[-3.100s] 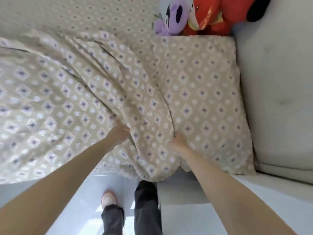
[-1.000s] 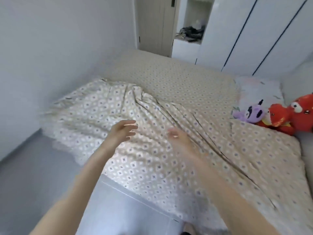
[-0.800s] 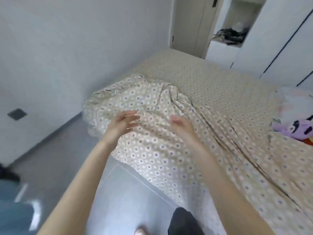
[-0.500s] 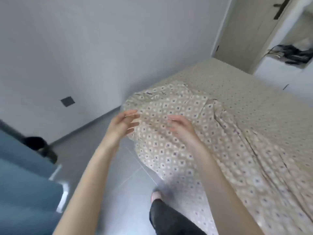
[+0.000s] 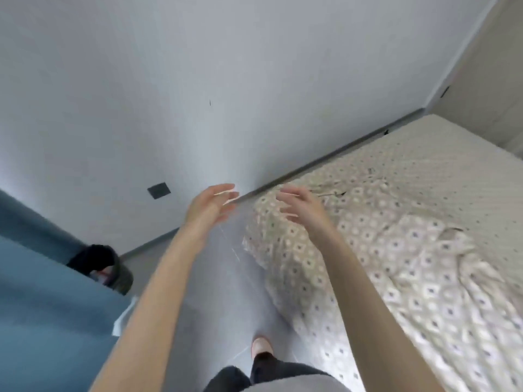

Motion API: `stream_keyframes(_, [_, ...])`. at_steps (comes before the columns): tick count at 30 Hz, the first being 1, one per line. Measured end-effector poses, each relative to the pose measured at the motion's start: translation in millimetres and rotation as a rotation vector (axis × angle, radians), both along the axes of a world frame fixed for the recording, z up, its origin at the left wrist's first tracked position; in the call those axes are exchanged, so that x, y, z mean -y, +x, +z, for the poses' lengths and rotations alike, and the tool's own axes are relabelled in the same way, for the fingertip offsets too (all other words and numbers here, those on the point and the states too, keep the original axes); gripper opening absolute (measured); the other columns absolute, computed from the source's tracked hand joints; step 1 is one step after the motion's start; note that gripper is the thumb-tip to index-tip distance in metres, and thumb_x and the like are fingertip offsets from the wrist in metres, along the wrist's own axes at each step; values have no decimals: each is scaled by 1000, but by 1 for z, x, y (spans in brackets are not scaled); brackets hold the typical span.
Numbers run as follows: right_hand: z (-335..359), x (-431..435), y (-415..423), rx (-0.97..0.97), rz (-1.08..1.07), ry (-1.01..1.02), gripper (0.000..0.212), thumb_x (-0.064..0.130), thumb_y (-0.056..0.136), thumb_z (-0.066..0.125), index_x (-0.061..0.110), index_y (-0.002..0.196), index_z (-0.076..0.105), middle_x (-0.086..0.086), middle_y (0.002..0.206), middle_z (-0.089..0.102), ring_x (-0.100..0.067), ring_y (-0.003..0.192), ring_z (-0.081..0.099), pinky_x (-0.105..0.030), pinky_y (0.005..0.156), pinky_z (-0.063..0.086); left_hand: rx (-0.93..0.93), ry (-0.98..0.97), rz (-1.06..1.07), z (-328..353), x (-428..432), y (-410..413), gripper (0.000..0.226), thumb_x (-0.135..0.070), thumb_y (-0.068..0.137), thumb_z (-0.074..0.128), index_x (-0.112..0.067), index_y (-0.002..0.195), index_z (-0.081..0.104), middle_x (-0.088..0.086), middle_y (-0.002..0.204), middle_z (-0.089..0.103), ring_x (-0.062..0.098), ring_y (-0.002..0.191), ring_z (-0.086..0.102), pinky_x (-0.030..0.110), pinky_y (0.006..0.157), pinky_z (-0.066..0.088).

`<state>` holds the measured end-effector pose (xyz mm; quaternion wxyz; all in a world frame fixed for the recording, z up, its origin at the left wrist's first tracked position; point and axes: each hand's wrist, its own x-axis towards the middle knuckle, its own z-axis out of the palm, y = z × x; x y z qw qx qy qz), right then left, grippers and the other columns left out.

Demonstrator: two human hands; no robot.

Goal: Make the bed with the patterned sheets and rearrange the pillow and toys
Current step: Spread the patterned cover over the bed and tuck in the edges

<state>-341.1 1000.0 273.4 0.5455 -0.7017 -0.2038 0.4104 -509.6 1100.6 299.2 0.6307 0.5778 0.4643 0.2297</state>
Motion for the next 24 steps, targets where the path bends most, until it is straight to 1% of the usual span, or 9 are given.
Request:
stream_keyframes(4, [-8, -65, 26, 13, 4, -34, 24, 24, 90, 63, 21, 113, 62, -1, 110, 67, -17, 92, 66, -36, 90, 51, -3, -38, -7, -13, -71, 23, 21, -18, 97, 49, -26, 110, 63, -7, 107, 69, 13, 95, 68, 31, 91, 51])
stream_keyframes(7, [-20, -111, 48, 7, -40, -69, 22, 23, 90, 62, 22, 113, 62, 0, 110, 66, -16, 90, 64, -34, 88, 50, -15, -72, -44, -25, -124, 44, 22, -18, 96, 50, -21, 115, 62, -5, 110, 69, 14, 95, 67, 30, 90, 51])
stream_keyframes(10, [-37, -160, 70, -7, -109, -97, 23, 23, 91, 61, 23, 114, 61, 3, 108, 67, -16, 90, 63, -31, 84, 49, -39, -99, -128, -37, -183, 72, 23, -16, 98, 48, -19, 117, 61, -3, 114, 67, 18, 100, 64, 33, 95, 48])
stream_keyframes(15, [-51, -239, 101, -57, -344, -111, 26, 19, 92, 60, 18, 118, 60, 1, 109, 66, -18, 88, 60, -28, 78, 47, -91, -101, -345, -42, -286, 134, 25, -13, 98, 46, -15, 120, 59, 1, 114, 65, 20, 99, 62, 34, 97, 46])
stream_keyframes(18, [-48, -271, 114, -89, -472, -113, 23, 19, 92, 59, 20, 115, 60, 0, 111, 66, -17, 88, 61, -28, 78, 47, -145, -82, -515, -37, -337, 169, 24, -12, 98, 45, -17, 117, 59, -1, 109, 65, 18, 95, 61, 30, 89, 48])
stream_keyframes(20, [-46, -289, 126, -79, -551, -103, 17, 20, 92, 59, 24, 108, 62, 1, 110, 66, -15, 85, 62, -31, 83, 49, -156, -60, -632, -35, -366, 197, 25, -12, 97, 44, -18, 115, 59, -3, 108, 65, 16, 93, 61, 26, 82, 47])
stream_keyframes(21, [-45, -292, 130, -81, -568, -108, 16, 21, 92, 59, 25, 107, 63, 2, 110, 67, -15, 85, 63, -32, 85, 49, -162, -59, -665, -35, -374, 207, 23, -12, 97, 44, -20, 111, 60, -4, 107, 65, 15, 91, 62, 24, 81, 46])
stream_keyframes(23, [-47, -298, 142, -91, -633, -128, 21, 23, 91, 60, 24, 113, 61, 2, 111, 67, -16, 88, 64, -33, 85, 49, -165, -65, -743, -37, -390, 235, 22, -11, 96, 44, -24, 102, 61, -5, 104, 65, 14, 88, 62, 24, 79, 46])
stream_keyframes(24, [-50, -300, 149, -96, -672, -136, 23, 24, 91, 60, 23, 115, 60, 1, 112, 66, -17, 90, 64, -33, 85, 49, -162, -61, -784, -39, -395, 249, 23, -11, 96, 44, -25, 102, 61, -5, 105, 66, 14, 88, 63, 25, 80, 47])
